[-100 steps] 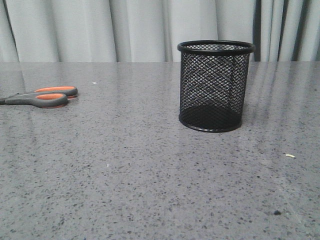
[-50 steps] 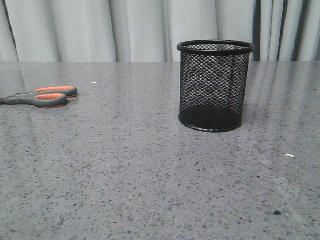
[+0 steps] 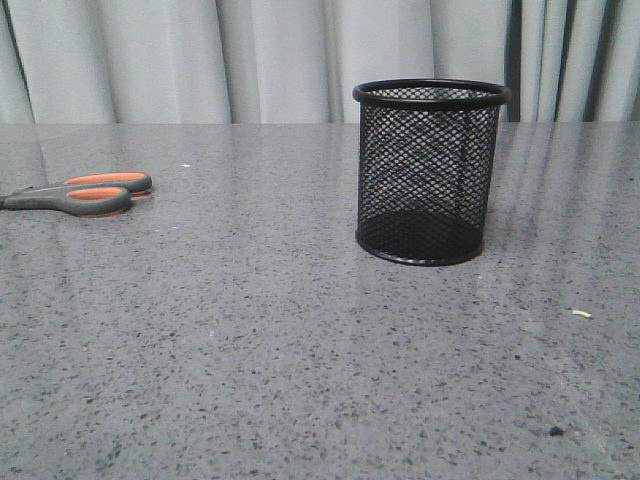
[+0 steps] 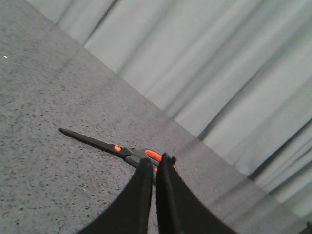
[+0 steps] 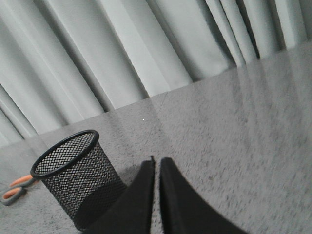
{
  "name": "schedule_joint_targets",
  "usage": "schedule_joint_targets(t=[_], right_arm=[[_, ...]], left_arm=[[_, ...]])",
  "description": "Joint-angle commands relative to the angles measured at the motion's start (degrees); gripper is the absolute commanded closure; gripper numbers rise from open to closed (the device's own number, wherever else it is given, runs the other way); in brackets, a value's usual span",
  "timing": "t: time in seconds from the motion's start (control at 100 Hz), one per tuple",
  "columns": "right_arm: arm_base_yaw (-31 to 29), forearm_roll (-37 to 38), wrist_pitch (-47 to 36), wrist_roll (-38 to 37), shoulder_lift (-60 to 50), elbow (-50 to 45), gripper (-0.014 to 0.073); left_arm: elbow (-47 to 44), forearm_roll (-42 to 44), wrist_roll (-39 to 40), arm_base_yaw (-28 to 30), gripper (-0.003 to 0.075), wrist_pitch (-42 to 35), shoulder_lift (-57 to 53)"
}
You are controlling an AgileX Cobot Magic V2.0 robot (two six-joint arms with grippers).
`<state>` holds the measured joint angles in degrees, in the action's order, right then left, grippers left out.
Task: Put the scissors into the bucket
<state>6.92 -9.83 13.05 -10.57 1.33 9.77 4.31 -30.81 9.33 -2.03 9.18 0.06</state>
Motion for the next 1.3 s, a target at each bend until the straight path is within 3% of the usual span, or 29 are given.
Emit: schedule_joint_targets(t=[0.0, 0.13, 0.2, 0.36, 0.52, 0.69, 0.93, 1.08, 1.29], right_arm=[[-0.21, 4.72, 1.22, 0.65, 3.8, 7.65, 0.044], [-0.21, 5.13, 8.86, 0.65, 9.54, 14.1, 0.0171], [-0.21, 5.13, 12.17, 0.65, 12.12, 16.4, 0.0109], [-0.21, 4.03, 12.66, 0.65, 14.5, 18.13, 0.0106], [-0.21, 1.83, 12.38, 0.86, 14.5, 18.13, 0.0106], [-0.21, 1.86, 12.38, 1.7, 14.5, 18.13, 0.0106], [-0.21, 1.86, 12.58, 2.94, 14.5, 18.13, 0.0106], [-0.12, 1.86, 12.83, 3.01, 14.5, 18.13, 0.0106], [1.72, 1.86, 13.58, 3.01, 14.5, 18.13, 0.0106]], left_arm=[[6.54, 1.62, -4.93, -0.44, 0.0614, 0.6, 2.65], [13.53, 2.78, -12.31, -0.44, 0.0321, 6.84, 8.86], [17.34, 3.82, -16.11, -0.44, 0.0265, 11.14, 13.47], [26.74, 3.44, -33.08, -0.7, 0.0302, 21.33, 25.78], [35.76, 5.68, -42.18, -4.49, 0.0303, 25.55, 37.96], [47.6, 14.9, -51.98, -8.26, 0.0303, 38.15, 52.53], [60.62, 33.17, -57.14, -14.08, 0.0304, 49.28, 68.67], [65.81, 34.24, -60.14, -14.05, 0.0318, 49.12, 75.41], [70.39, 29.87, -78.87, -14.05, 0.032, 54.0, 83.25]])
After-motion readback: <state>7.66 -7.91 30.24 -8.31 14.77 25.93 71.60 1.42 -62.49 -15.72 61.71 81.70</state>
